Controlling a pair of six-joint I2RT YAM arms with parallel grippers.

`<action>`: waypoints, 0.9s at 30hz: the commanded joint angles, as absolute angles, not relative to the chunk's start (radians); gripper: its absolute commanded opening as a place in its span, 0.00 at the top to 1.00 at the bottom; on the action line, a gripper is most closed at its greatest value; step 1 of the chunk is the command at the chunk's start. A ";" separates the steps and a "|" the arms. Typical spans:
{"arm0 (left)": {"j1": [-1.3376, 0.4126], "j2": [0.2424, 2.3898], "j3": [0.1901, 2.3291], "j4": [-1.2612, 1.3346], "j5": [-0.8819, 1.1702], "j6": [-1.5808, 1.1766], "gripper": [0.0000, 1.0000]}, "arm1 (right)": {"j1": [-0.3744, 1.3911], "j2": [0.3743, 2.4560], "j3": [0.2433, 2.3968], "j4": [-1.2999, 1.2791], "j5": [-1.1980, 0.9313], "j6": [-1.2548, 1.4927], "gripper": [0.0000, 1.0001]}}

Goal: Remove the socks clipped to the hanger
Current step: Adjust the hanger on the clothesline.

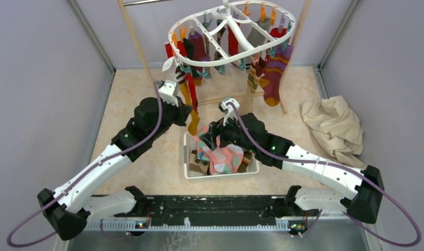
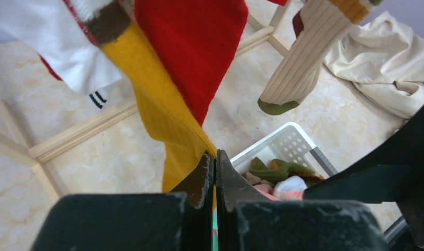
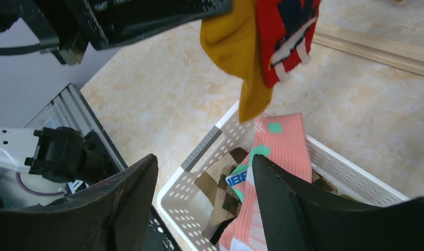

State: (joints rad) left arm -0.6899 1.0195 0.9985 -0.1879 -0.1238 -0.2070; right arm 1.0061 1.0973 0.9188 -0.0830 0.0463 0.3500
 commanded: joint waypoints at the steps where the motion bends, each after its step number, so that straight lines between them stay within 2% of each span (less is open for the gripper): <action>1: -0.783 1.053 1.052 -0.200 -0.221 -0.236 1.00 | 1.017 1.081 0.955 -0.010 0.092 0.345 0.33; 9: -0.914 1.156 1.140 -0.188 -0.278 -0.229 1.00 | 1.017 1.010 0.939 -0.055 0.127 0.326 0.32; 13: -0.978 1.199 1.209 -0.224 -0.323 -0.210 1.00 | 1.016 0.983 0.928 -0.067 0.146 0.295 0.27; 20: -1.019 1.192 1.297 -0.362 -0.352 -0.271 1.00 | 1.016 0.967 0.888 -0.059 0.192 0.275 0.25; 27: -1.049 1.153 1.289 -0.415 -0.351 -0.340 1.00 | 1.015 1.019 0.858 0.035 0.210 0.272 0.27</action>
State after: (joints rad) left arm -1.0340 1.1812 1.2720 -0.3622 -0.3355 -0.2916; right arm 1.0061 0.9951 0.8616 -0.0669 0.1833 0.2878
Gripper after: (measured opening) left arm 0.008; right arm 0.740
